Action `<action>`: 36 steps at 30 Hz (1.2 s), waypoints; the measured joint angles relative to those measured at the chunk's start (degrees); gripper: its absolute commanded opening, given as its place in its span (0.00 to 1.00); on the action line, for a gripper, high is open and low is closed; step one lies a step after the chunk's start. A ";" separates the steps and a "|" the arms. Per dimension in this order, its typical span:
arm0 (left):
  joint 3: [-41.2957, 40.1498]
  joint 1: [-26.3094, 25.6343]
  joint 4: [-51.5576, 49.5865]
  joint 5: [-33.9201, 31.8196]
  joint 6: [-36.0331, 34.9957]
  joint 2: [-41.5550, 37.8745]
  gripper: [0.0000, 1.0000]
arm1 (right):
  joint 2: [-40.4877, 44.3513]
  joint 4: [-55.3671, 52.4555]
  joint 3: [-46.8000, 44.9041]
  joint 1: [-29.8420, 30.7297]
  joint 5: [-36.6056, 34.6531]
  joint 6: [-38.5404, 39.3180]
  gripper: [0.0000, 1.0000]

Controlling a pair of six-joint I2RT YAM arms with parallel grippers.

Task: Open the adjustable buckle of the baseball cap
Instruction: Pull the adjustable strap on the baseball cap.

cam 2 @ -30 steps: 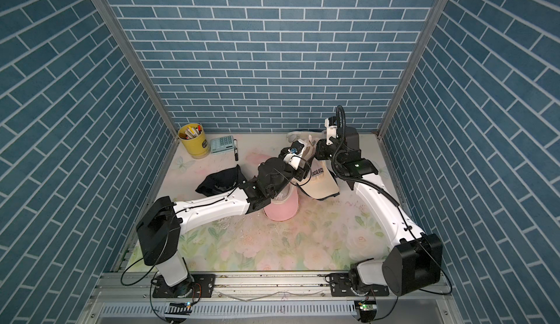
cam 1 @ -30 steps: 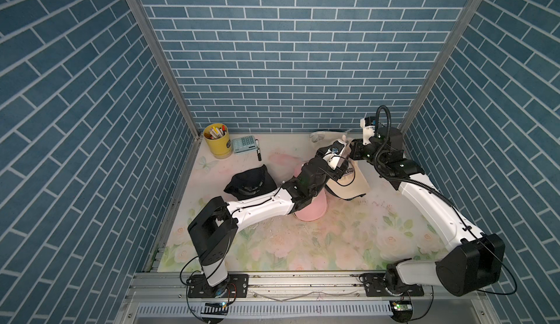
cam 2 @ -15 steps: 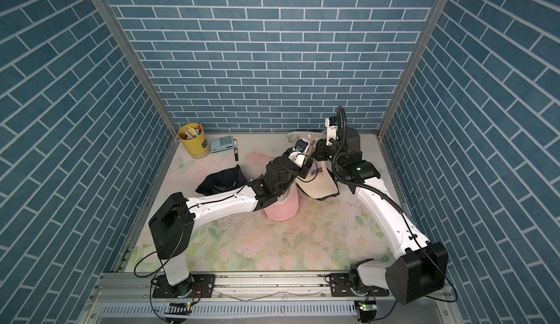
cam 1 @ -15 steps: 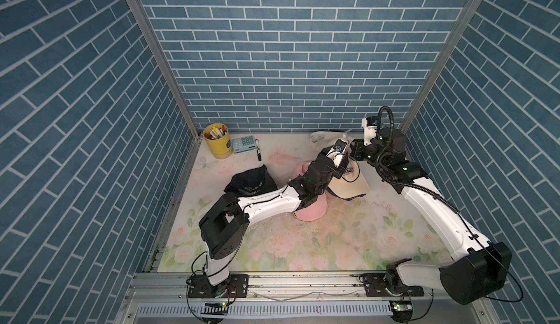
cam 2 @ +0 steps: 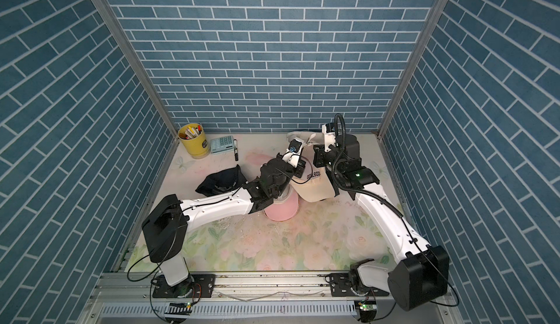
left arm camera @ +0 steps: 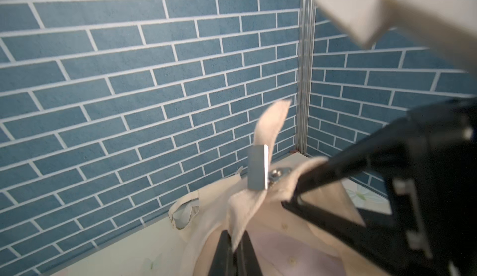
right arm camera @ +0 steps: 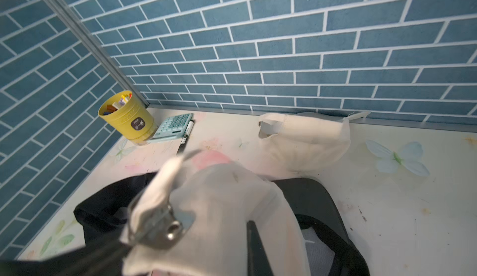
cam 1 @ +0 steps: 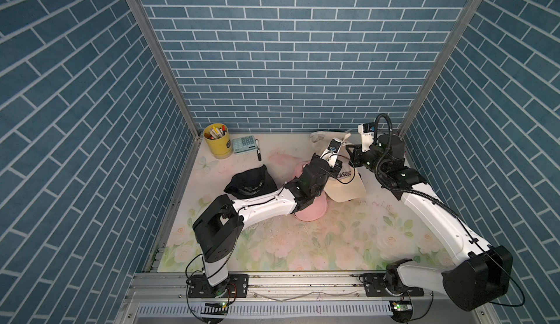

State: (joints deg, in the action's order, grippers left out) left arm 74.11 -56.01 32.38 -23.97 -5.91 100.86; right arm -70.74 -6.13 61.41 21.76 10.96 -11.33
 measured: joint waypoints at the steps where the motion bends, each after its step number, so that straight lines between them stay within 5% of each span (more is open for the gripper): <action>1: -0.22 0.00 -0.07 0.31 0.07 -0.87 0.00 | 0.39 1.11 -1.40 0.00 0.46 1.27 0.14; 19: -0.85 0.11 -2.43 4.37 1.49 -4.37 0.00 | 0.57 12.55 -3.82 0.33 8.37 9.88 0.21; 36: 0.09 0.11 -5.42 5.20 1.57 -4.31 0.00 | 0.59 13.18 -3.85 0.76 5.84 13.35 0.19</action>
State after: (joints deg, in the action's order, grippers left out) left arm 74.19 -55.90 26.96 -18.76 -4.34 96.55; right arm -70.15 7.05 57.56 22.52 16.80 2.02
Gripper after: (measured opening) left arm 0.068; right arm 0.213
